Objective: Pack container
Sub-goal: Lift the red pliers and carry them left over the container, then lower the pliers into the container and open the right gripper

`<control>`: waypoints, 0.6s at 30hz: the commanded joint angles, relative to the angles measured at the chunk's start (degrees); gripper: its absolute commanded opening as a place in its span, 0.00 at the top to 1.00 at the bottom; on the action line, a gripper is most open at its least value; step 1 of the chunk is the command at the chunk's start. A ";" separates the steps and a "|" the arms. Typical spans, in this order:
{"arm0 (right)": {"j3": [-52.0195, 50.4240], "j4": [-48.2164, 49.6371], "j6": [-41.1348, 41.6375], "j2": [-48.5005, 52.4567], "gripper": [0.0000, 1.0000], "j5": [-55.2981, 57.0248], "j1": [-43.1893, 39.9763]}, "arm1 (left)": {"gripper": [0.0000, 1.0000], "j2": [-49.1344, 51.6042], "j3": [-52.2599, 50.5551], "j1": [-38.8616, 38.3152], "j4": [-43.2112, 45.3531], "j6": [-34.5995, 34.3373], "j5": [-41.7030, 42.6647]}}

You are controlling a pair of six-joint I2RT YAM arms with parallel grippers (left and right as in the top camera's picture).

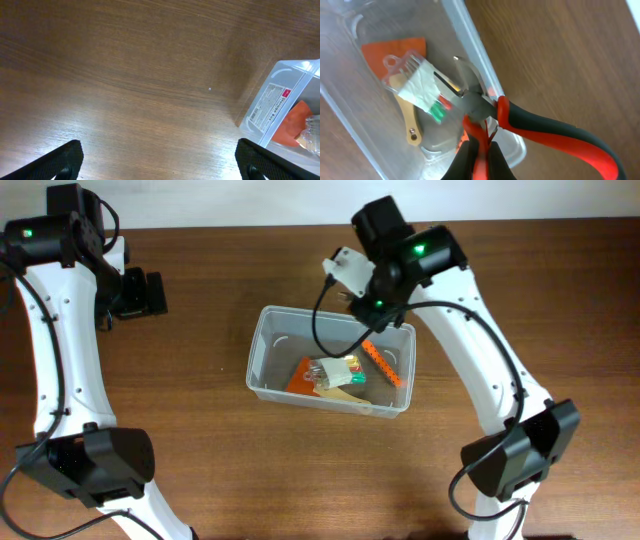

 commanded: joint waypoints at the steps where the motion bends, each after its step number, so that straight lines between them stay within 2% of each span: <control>1: 1.09 0.13 -0.81 2.75 0.96 -3.48 0.85 | 0.01 -0.24 0.55 0.35 -0.02 0.70 -0.42; 18: 0.46 -6.80 0.61 7.48 0.95 -10.95 0.85 | 0.01 -0.24 0.55 0.35 -0.04 0.70 -0.42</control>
